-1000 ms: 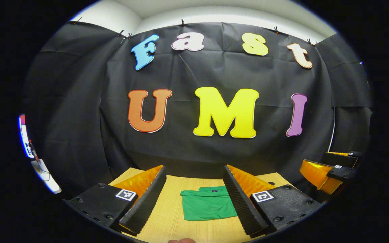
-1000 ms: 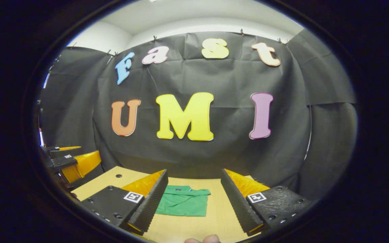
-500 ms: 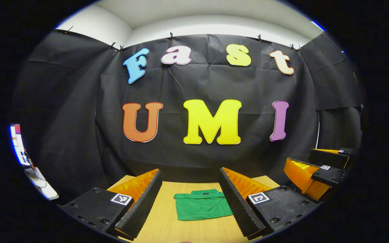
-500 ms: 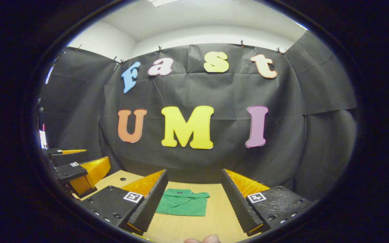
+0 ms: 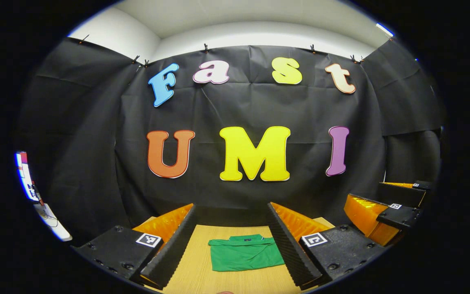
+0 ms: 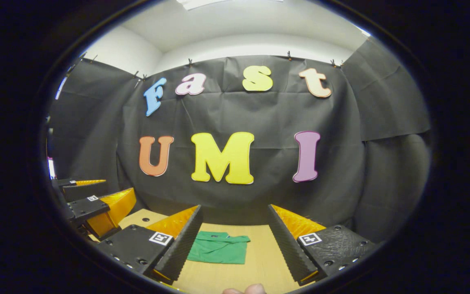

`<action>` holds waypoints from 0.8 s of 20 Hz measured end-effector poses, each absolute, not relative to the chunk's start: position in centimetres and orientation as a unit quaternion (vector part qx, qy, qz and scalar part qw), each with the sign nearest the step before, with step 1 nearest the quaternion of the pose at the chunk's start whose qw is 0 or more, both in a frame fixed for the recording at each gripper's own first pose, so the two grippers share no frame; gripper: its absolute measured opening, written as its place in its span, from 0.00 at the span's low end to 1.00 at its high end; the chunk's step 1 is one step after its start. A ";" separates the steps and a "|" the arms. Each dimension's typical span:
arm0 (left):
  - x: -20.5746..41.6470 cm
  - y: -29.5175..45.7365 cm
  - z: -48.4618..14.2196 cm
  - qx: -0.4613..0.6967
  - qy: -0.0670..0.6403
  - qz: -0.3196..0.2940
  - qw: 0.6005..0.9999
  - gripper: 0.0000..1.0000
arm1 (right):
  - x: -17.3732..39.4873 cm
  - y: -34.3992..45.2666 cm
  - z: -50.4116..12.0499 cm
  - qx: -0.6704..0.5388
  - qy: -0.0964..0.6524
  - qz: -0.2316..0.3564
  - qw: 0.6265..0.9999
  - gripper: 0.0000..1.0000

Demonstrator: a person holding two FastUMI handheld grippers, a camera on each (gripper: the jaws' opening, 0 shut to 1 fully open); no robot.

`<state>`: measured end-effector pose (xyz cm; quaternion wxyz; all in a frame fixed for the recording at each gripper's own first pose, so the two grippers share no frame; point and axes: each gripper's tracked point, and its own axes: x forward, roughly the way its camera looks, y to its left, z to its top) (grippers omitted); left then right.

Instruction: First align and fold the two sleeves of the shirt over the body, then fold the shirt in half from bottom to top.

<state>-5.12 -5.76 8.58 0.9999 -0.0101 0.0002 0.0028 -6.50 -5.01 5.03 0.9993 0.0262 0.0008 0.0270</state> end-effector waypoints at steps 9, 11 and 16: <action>-4.9 -6.2 8.3 -0.013 0.003 -0.003 1.000 1.00 | -5.8 -5.4 5.2 0.030 -0.002 0.025 0.999 0.96; -4.8 -6.0 7.9 -0.015 0.008 -0.002 1.000 1.00 | -5.7 -5.4 5.3 0.031 -0.002 0.025 0.999 0.96; -4.4 -5.9 8.0 -0.014 0.008 0.000 1.000 1.00 | -5.2 -5.0 5.0 0.031 0.001 0.030 0.999 0.96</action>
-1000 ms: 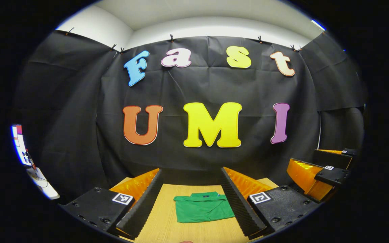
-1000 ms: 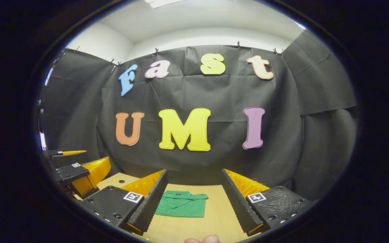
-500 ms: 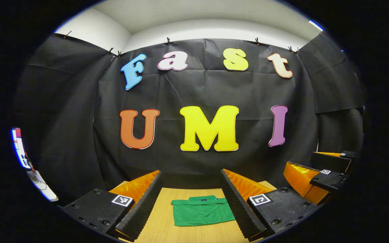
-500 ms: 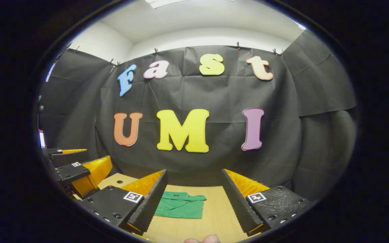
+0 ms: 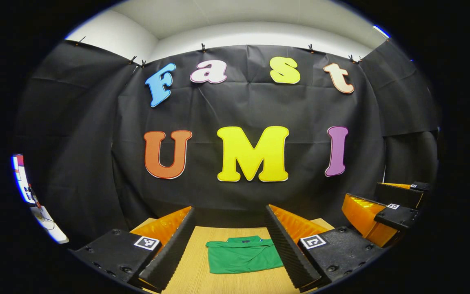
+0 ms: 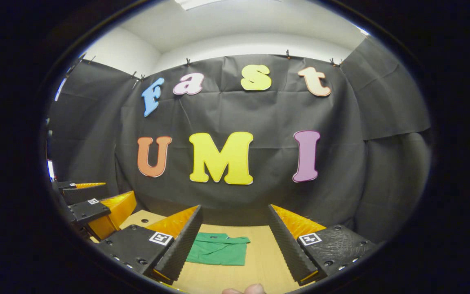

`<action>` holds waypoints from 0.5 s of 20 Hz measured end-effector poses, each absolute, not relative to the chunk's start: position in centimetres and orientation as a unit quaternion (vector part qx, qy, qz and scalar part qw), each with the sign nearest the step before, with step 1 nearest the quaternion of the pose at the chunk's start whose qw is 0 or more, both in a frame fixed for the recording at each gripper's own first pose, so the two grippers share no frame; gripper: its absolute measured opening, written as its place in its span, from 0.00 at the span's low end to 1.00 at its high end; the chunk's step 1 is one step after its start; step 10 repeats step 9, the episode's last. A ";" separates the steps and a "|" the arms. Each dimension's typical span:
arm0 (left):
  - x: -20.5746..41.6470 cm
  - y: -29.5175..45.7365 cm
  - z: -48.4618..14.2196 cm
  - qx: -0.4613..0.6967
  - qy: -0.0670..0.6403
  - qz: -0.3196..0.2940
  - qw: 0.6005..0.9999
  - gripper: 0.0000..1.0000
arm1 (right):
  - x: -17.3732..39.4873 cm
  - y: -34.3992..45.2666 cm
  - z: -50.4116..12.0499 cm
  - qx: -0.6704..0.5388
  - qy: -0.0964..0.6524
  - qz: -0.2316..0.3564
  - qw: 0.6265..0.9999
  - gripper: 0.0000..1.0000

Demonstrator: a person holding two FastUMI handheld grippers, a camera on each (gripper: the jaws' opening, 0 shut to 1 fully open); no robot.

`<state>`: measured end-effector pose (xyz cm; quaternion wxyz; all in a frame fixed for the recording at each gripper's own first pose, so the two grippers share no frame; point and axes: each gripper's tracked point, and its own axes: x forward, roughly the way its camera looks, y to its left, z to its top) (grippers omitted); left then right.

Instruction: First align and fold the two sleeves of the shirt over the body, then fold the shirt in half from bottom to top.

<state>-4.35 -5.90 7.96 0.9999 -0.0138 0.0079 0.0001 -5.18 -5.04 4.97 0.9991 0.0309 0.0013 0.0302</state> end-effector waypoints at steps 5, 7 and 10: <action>-4.1 -5.8 7.8 -0.009 0.014 0.005 1.000 1.00 | -4.7 -4.8 4.9 0.031 0.000 0.034 0.999 0.96; -4.0 -5.9 8.0 -0.008 0.012 0.005 1.000 1.00 | -4.6 -4.7 4.9 0.031 -0.001 0.035 0.999 0.96; -3.9 -5.9 8.1 -0.007 0.011 0.006 1.000 1.00 | -4.9 -4.8 4.9 0.030 0.000 0.035 0.999 0.96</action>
